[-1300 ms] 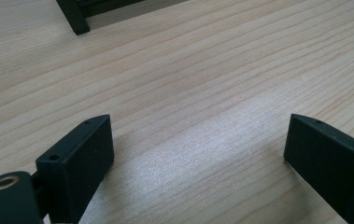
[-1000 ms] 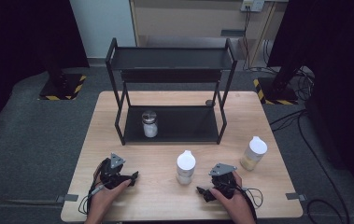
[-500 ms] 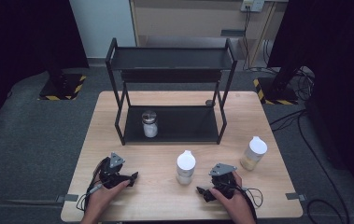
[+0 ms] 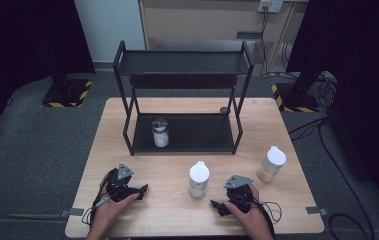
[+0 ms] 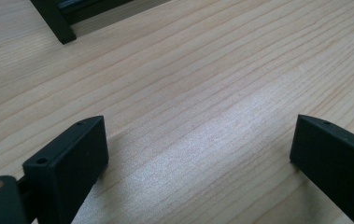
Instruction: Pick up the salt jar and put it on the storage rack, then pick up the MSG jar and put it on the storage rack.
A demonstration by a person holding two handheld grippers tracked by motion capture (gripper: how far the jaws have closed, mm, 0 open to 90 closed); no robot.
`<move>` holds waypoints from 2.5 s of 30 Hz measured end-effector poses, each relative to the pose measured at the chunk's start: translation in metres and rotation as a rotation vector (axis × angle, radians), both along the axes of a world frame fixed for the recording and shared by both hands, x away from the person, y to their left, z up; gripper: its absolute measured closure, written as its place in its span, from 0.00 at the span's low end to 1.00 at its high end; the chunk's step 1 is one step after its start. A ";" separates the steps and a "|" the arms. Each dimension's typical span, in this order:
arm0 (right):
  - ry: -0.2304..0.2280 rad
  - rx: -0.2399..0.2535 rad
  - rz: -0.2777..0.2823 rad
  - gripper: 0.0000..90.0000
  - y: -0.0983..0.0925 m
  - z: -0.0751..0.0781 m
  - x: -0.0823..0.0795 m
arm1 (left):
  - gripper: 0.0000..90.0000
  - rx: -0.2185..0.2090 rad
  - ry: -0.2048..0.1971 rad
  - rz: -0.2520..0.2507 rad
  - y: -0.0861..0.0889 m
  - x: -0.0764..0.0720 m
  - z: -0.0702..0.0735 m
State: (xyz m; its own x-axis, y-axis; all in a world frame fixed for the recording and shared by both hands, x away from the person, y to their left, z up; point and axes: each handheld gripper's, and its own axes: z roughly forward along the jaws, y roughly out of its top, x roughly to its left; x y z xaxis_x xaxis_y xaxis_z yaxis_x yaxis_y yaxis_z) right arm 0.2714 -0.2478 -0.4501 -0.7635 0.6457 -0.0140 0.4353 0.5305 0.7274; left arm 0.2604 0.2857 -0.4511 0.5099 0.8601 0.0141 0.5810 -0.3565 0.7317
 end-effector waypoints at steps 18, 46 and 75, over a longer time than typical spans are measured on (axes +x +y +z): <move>-0.001 0.000 -0.001 0.01 0.000 0.000 0.000 | 0.03 0.001 -0.001 0.003 -0.001 0.000 0.000; 0.011 -0.007 0.027 0.01 0.000 0.002 -0.003 | 0.03 0.001 -0.001 0.005 -0.001 0.000 0.000; -0.028 0.165 0.031 0.13 0.000 -0.001 -0.016 | 0.03 0.000 -0.001 0.005 -0.001 0.000 0.000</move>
